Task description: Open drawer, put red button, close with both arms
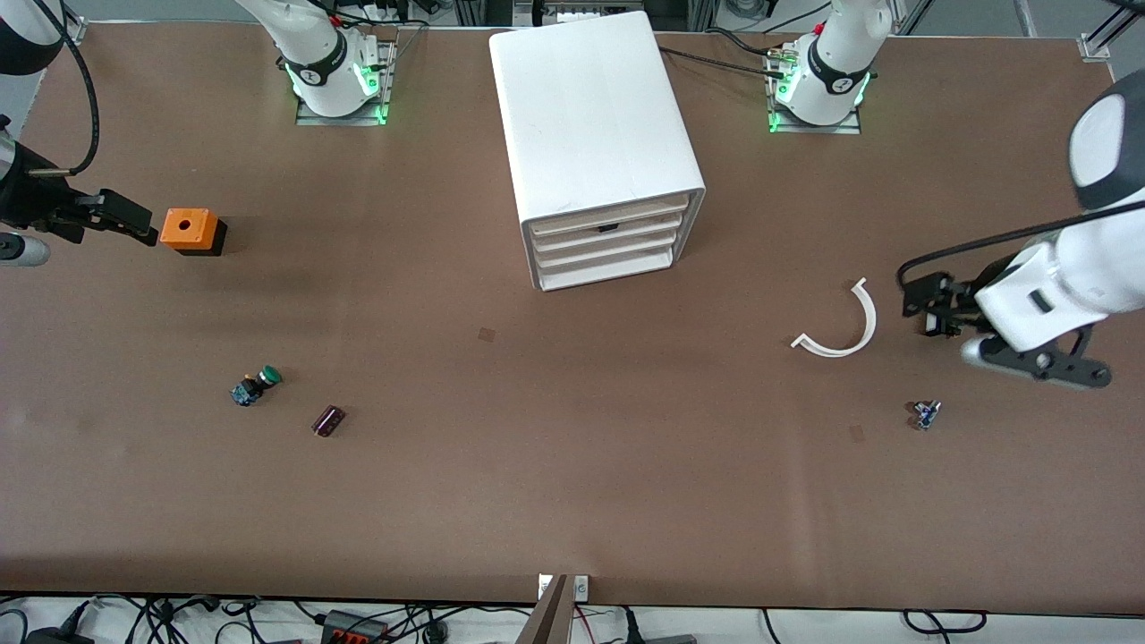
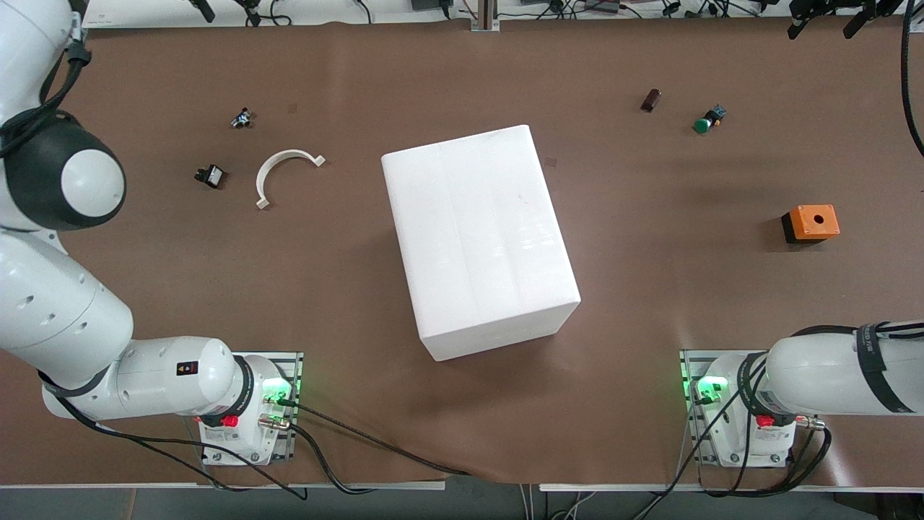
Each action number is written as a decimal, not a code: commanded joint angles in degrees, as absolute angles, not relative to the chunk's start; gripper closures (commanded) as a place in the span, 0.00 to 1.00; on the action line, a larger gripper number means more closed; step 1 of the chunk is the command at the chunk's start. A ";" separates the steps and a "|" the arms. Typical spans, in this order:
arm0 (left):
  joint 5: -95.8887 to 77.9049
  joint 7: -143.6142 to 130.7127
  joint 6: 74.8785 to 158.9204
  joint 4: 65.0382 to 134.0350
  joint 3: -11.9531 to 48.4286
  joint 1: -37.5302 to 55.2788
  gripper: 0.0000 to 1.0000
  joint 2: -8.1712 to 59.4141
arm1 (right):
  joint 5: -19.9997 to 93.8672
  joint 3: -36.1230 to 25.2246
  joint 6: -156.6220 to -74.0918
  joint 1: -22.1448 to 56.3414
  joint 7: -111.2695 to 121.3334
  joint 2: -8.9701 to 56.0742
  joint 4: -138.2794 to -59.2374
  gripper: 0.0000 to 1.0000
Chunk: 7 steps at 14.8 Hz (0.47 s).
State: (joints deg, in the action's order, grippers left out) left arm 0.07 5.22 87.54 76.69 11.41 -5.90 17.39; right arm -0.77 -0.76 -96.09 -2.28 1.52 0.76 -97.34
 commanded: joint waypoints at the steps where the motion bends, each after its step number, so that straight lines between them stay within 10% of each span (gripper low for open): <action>1: -2.11 4.41 94.54 93.38 7.48 -3.78 0.00 4.60 | -1.49 -0.62 -95.89 -2.20 2.20 -0.79 -98.53 0.00; 3: -2.20 4.21 105.59 105.06 4.23 -0.29 0.00 -2.52 | -1.49 -0.62 -95.89 -2.20 2.20 -0.79 -98.53 0.00; 7: -2.20 3.96 106.27 102.93 3.60 -0.52 0.00 -2.90 | -1.05 -0.70 -95.89 -2.29 1.93 -0.79 -98.53 0.00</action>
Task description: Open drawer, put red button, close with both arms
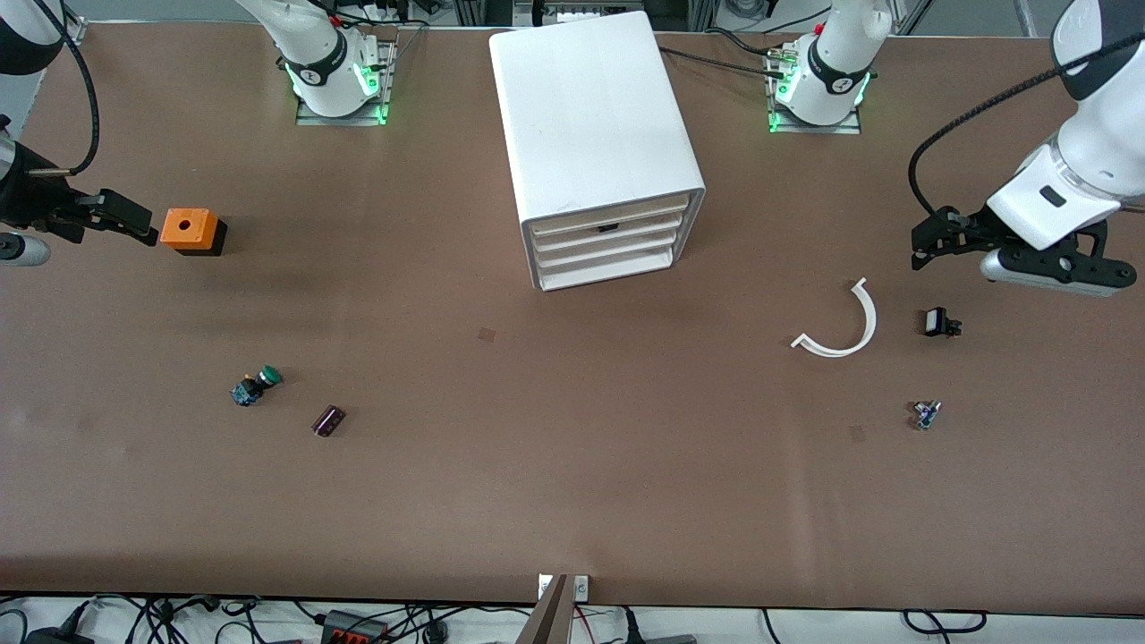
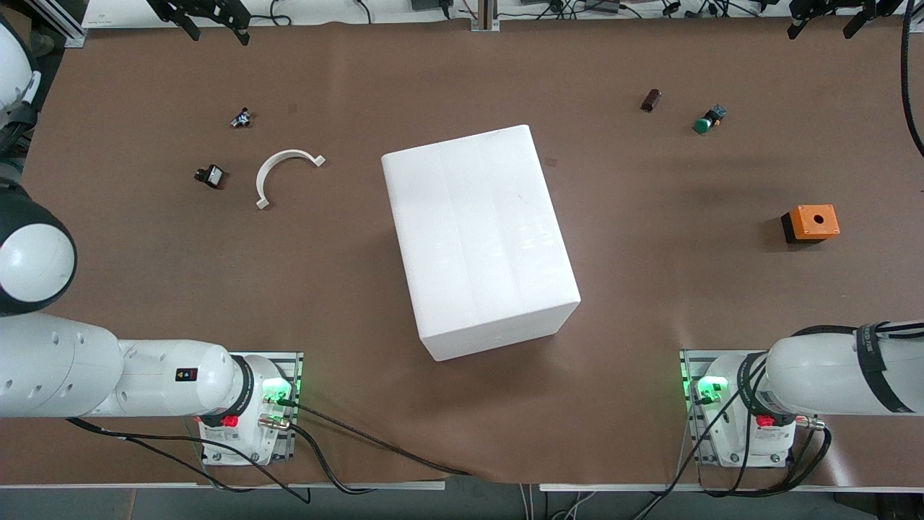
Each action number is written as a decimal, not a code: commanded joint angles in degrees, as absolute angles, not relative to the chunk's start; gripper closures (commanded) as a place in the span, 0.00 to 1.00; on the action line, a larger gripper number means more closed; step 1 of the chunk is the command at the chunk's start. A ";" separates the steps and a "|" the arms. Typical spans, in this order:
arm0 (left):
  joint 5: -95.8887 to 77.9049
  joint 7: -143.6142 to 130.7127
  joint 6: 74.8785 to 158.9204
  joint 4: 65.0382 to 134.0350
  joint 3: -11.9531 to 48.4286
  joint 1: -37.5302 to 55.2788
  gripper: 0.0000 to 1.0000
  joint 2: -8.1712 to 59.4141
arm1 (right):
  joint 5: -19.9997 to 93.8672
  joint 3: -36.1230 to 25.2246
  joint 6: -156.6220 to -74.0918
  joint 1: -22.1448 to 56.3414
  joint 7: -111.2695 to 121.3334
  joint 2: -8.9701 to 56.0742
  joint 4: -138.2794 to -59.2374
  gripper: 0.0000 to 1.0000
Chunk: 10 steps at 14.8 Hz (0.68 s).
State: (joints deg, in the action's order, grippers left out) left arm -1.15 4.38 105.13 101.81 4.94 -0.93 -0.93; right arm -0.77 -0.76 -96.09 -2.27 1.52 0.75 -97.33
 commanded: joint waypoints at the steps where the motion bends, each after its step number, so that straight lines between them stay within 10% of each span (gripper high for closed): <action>1: -1.94 3.87 104.52 102.57 3.52 -0.53 0.00 -2.81 | -1.05 -0.70 -95.89 -2.37 1.93 -0.79 -98.53 0.00; 10: -1.58 3.95 98.17 95.54 4.13 -0.88 0.00 1.49 | -1.41 -0.62 -95.89 -2.29 2.20 -0.70 -98.53 0.00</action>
